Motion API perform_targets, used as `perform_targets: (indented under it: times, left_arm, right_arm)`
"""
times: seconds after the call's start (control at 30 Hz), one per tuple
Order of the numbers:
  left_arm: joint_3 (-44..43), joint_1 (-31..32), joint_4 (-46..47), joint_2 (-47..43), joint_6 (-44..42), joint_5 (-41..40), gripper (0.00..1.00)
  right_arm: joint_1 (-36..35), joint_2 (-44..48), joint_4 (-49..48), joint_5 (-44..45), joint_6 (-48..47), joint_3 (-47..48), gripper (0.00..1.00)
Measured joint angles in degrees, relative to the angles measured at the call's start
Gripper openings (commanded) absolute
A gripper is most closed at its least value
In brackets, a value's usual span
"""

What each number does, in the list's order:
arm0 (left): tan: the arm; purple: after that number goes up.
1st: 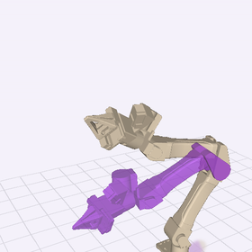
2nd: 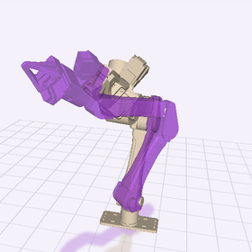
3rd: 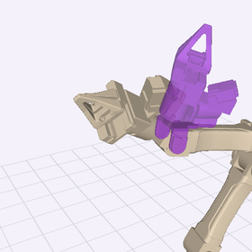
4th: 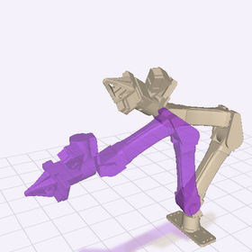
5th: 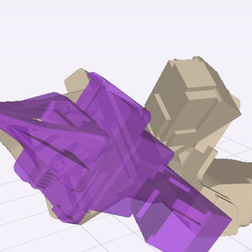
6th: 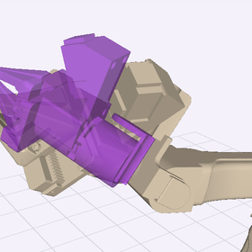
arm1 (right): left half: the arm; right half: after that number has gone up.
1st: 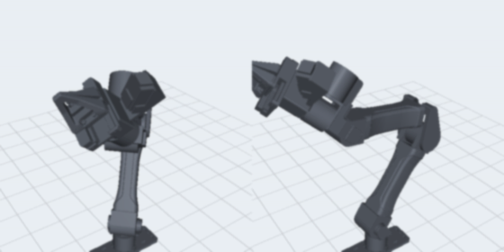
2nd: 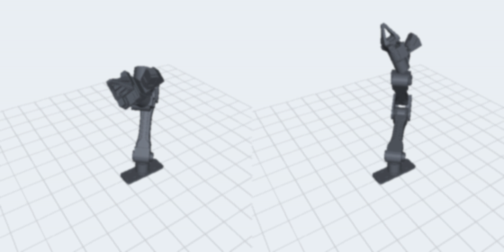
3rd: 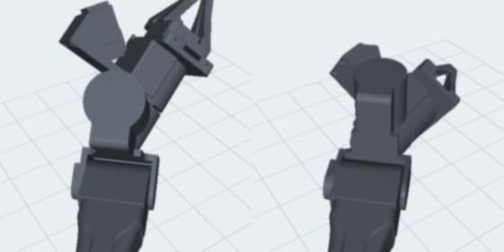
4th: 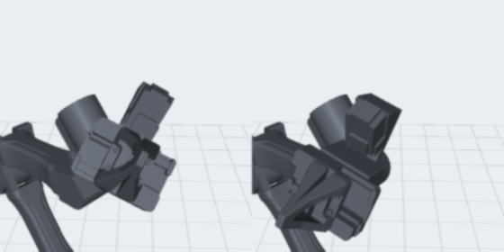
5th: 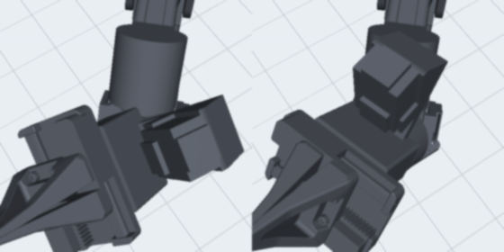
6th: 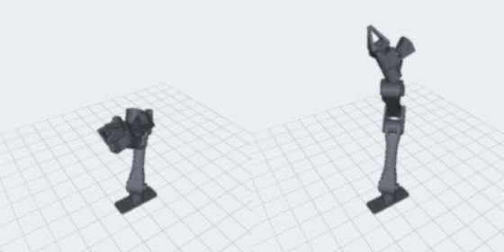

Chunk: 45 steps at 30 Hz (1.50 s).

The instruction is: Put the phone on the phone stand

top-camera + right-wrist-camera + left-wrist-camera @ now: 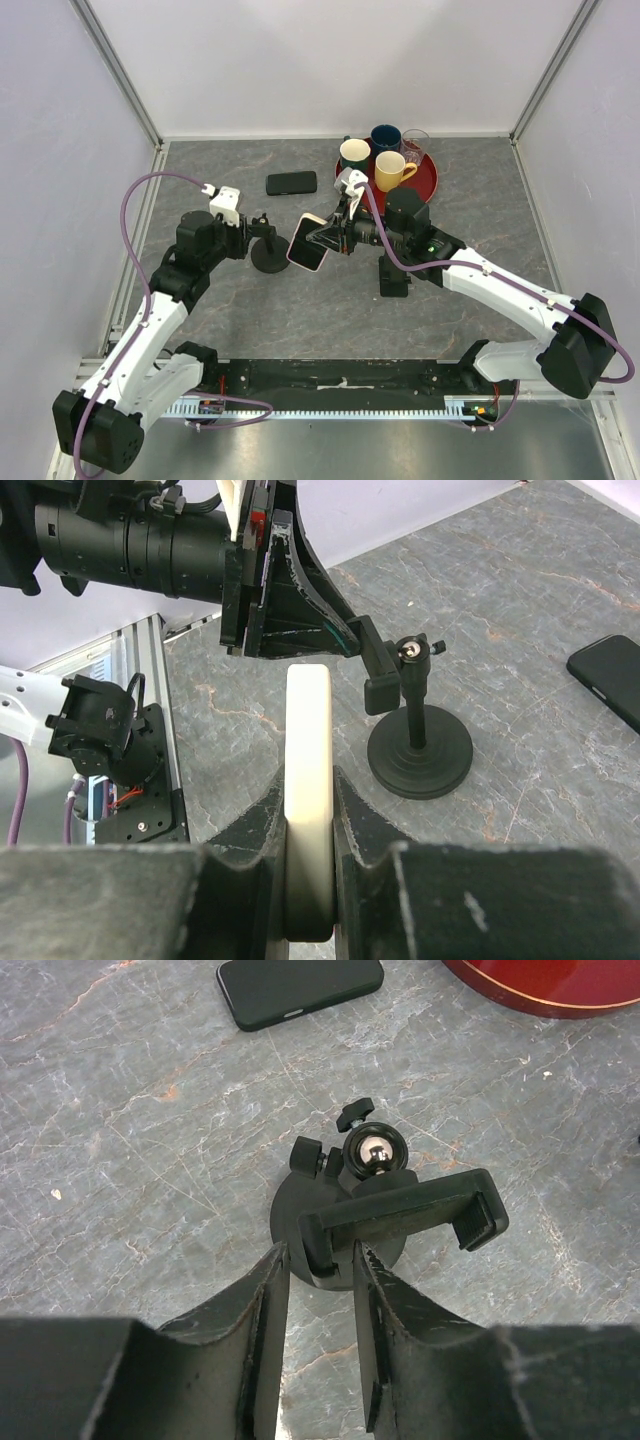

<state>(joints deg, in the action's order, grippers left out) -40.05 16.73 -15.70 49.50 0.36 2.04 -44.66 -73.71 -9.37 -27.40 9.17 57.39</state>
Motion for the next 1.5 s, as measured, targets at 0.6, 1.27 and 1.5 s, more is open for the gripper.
perform_targets:
  times: [0.6, 1.27, 1.5]
  left_arm:
    - [0.5, -0.5, 0.4, -0.9, -0.5, 4.7, 0.02]
    - [2.0, 1.3, -0.7, -3.0, -0.6, 16.1, 0.02]
    - [2.0, 1.7, -0.9, -3.0, -0.6, 16.9, 0.02]
  right_arm:
    - [-1.3, 0.0, 2.1, 2.8, -0.5, -0.1, 0.00]
    - [-8.8, 2.9, 4.2, 4.7, -4.1, 3.3, 0.00]
    - [-12.8, -6.4, 6.6, -3.6, -15.6, 8.5, 0.00]
